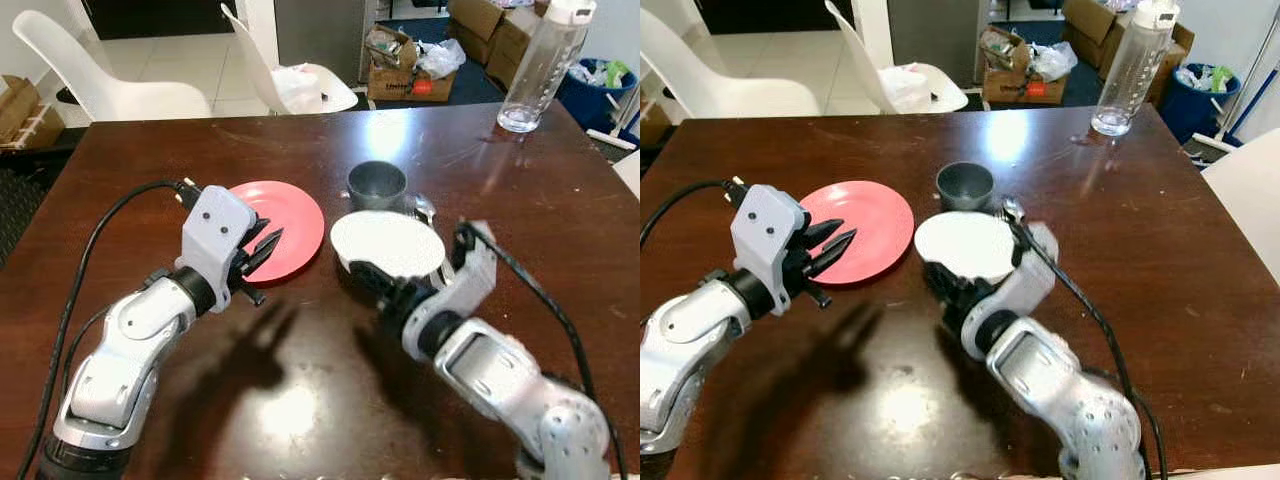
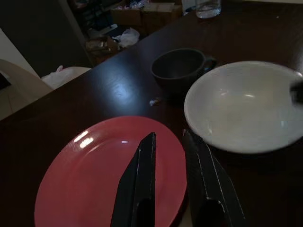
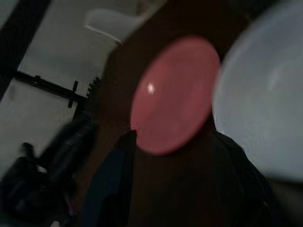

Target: Setting the table

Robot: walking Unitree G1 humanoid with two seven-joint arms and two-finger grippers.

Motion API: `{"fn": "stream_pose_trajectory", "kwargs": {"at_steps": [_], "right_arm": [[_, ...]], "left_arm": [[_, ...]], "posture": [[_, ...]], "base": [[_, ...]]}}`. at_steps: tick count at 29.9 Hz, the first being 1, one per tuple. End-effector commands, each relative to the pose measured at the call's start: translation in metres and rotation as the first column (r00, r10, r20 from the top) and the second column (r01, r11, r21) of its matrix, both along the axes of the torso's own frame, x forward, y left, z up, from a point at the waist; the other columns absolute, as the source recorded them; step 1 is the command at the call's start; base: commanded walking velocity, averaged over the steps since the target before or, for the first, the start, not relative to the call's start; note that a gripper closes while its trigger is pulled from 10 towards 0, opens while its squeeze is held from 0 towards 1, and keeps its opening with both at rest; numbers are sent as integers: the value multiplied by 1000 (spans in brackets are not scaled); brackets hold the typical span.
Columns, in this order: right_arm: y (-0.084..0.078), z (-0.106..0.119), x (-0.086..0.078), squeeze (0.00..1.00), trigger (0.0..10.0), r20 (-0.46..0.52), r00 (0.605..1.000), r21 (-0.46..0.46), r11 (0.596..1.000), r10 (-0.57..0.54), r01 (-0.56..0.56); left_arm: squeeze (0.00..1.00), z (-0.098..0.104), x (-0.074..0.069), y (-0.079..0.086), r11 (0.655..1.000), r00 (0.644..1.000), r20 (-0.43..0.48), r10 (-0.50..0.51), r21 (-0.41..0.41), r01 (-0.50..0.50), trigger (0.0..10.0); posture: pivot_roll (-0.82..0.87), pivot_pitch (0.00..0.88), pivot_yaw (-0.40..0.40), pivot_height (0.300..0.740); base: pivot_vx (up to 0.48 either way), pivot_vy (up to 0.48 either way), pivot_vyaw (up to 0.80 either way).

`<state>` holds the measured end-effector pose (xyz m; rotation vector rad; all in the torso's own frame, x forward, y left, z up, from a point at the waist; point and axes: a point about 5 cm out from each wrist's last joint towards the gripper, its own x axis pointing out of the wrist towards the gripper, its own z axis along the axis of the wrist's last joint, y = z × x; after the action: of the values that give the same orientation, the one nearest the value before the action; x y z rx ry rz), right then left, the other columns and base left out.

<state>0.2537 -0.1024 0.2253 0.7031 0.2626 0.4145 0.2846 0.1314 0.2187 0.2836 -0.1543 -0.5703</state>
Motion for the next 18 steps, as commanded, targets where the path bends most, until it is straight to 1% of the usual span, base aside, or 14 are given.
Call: {"fn": "stream_pose_trajectory", "kwargs": {"at_steps": [1, 2, 3, 5, 6, 8, 10, 11, 12, 13, 14, 15, 17, 18], "right_arm": [[4, 3, -1, 0, 10000, 44, 999, -23, 999, 25, -25], [6, 7, 0, 0, 10000, 91, 995, -58, 998, 45, -40], [6, 7, 0, 0, 10000, 91, 995, -58, 998, 45, -40], [6, 10, 1, 0, 10000, 146, 987, -111, 993, 63, -47], [6, 10, 1, 0, 10000, 146, 987, -111, 993, 63, -47], [4, 14, 3, 0, 10000, 220, 972, -210, 977, 79, -32], [-5, 11, 9, 0, 10000, 290, 954, -376, 926, 75, 41], [-8, 10, 11, 0, 10000, 312, 946, -427, 902, 81, 64], [-16, 2, 18, 0, 10000, 349, 934, -545, 826, 70, 142], [-16, 2, 18, 0, 10000, 349, 934, -545, 826, 70, 142], [-23, -9, 25, 0, 10000, 363, 930, -606, 772, 57, 189], [-26, -17, 29, 0, 10000, 383, 922, -643, 733, 58, 222], [-27, -23, 32, 0, 10000, 388, 919, -655, 721, 65, 225], [-27, -28, 33, 1000, 10000, 379, 922, -660, 721, 77, 211]], "left_arm": [[0, -4, 2, 0, 1000, 1000, -11, 9, -2, -9, 10000], [0, -5, 3, -2, 1000, 1000, -9, 10, -9, -10, 10000], [0, -5, 3, -2, 1000, 1000, -9, 10, -9, -10, 10000], [0, -6, 4, -4, 1000, 1000, -9, 10, -17, -10, 10000], [0, -6, 4, -4, 1000, 1000, -9, 10, -17, -10, 10000], [0, -6, 6, -6, 1000, 1000, -8, 8, -23, -9, 10000], [0, -8, 7, -9, 999, 1000, -7, 12, -35, -12, 10000], [0, -8, 7, -10, 999, 1000, -7, 14, -39, -14, 10000], [0, -10, 10, -11, 998, 999, -10, 36, -53, -36, 10000], [0, -10, 10, -11, 998, 999, -10, 36, -53, -36, 10000], [0, -12, 13, -12, 995, 998, -22, 67, -76, -68, 10000], [0, -14, 15, -12, 992, 996, -30, 89, -90, -91, 10000], [0, -14, 16, -13, 991, 995, -33, 93, -95, -96, 10000], [0, -15, 16, -13, 991, 995, -34, 93, -95, -96, 10000]], "posture": [[31, 78, 151, 740], [24, 73, 148, 740], [24, 73, 148, 740], [15, 66, 144, 740], [15, 66, 144, 740], [8, 61, 141, 740], [-9, 50, 134, 740], [-9, 50, 134, 740], [-16, 46, 129, 740], [-16, 46, 129, 740], [-19, 44, 127, 740], [-20, 45, 127, 740], [-23, 45, 125, 740], [-22, 46, 125, 740]], "base": [[0, 0, 0], [0, 0, 0], [0, 0, 0], [0, 0, 0], [0, 0, 0], [0, 0, 0], [0, 0, 0], [0, 0, 0], [0, 0, 0], [0, 0, 0], [0, 0, 0], [0, 0, 0], [0, 0, 0], [0, 0, 0]]}}
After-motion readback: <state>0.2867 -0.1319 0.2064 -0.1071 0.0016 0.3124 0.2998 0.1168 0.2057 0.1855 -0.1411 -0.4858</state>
